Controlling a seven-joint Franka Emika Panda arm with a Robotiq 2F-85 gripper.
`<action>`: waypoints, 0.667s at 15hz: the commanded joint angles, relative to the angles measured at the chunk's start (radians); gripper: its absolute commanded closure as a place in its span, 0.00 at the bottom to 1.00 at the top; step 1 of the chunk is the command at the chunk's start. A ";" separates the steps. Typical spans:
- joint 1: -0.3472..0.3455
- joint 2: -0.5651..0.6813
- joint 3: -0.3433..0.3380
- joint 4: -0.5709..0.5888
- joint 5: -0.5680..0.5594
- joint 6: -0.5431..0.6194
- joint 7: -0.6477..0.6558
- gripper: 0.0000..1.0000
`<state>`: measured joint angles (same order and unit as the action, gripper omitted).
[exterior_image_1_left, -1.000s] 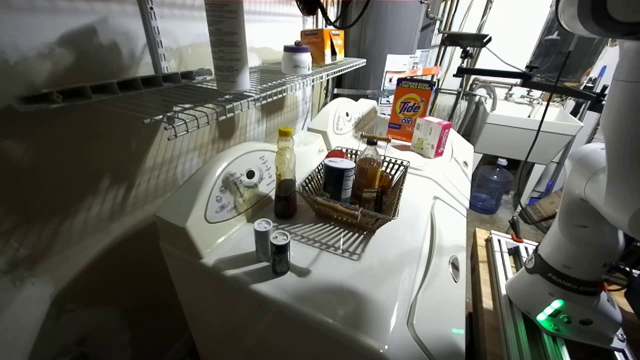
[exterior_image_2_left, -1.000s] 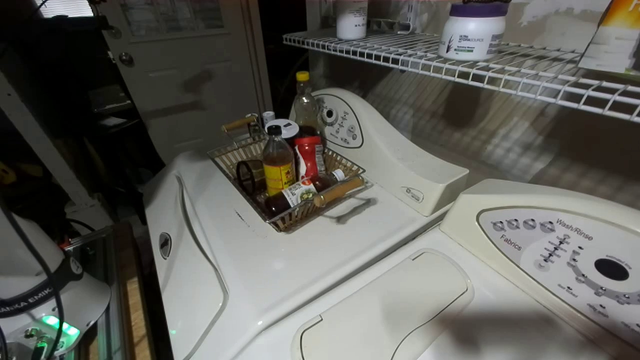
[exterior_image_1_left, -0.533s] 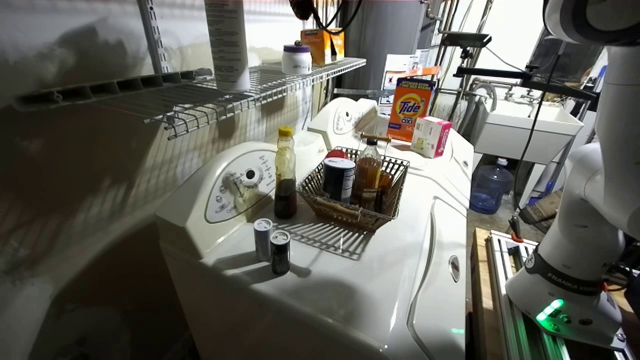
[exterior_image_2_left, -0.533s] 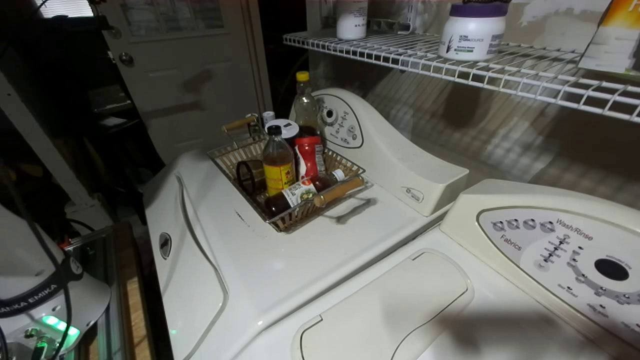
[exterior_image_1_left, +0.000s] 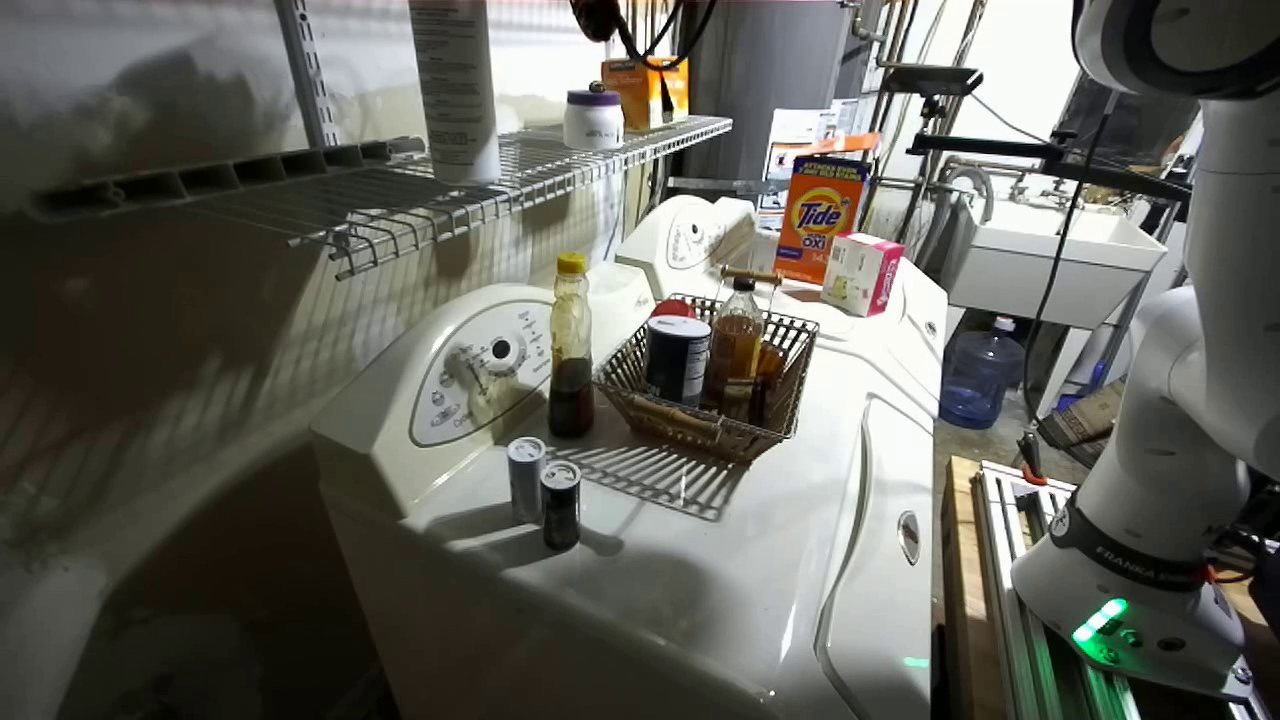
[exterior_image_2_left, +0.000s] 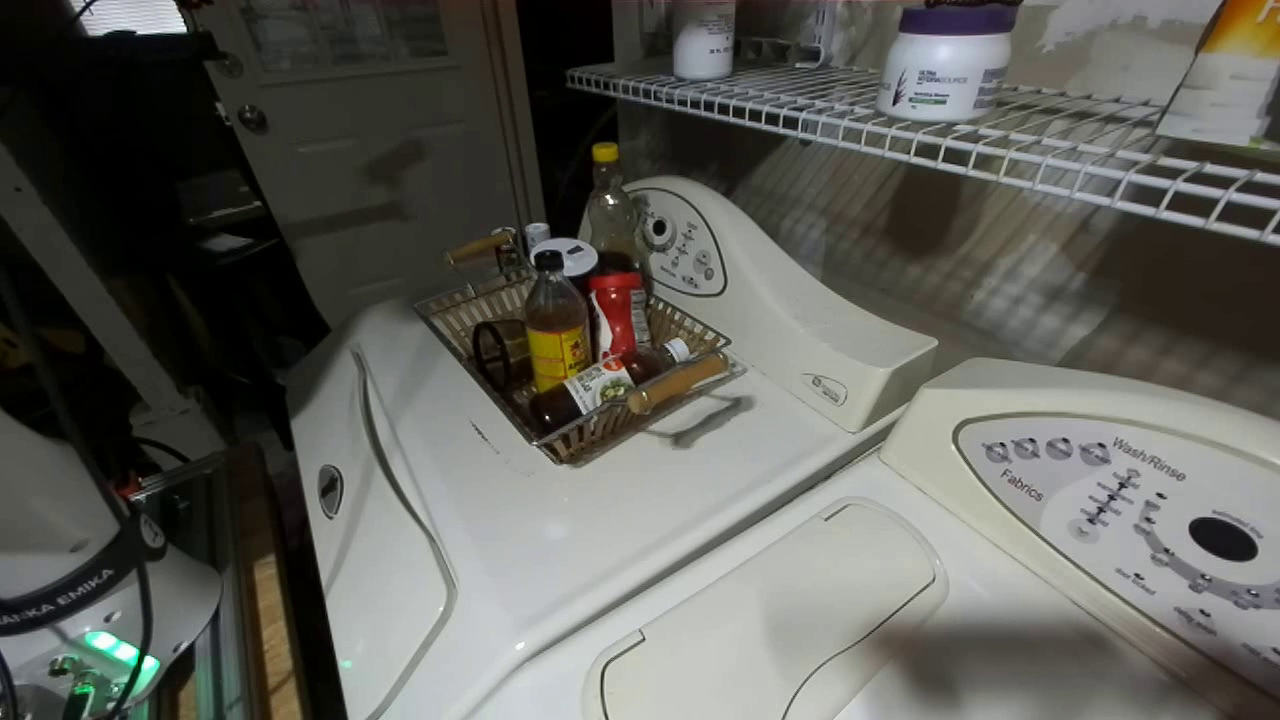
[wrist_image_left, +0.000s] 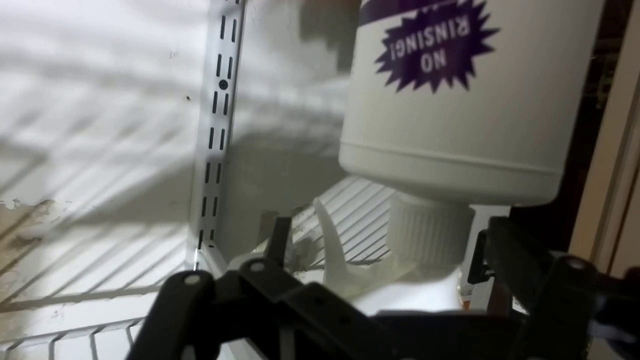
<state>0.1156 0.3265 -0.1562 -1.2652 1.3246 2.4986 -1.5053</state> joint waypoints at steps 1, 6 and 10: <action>-0.017 0.027 0.005 0.046 0.030 -0.021 -0.006 0.07; -0.021 0.027 0.003 0.046 0.023 -0.016 -0.001 0.07; -0.023 0.026 0.003 0.045 0.021 -0.015 0.002 0.27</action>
<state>0.1040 0.3272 -0.1562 -1.2643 1.3259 2.4986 -1.5043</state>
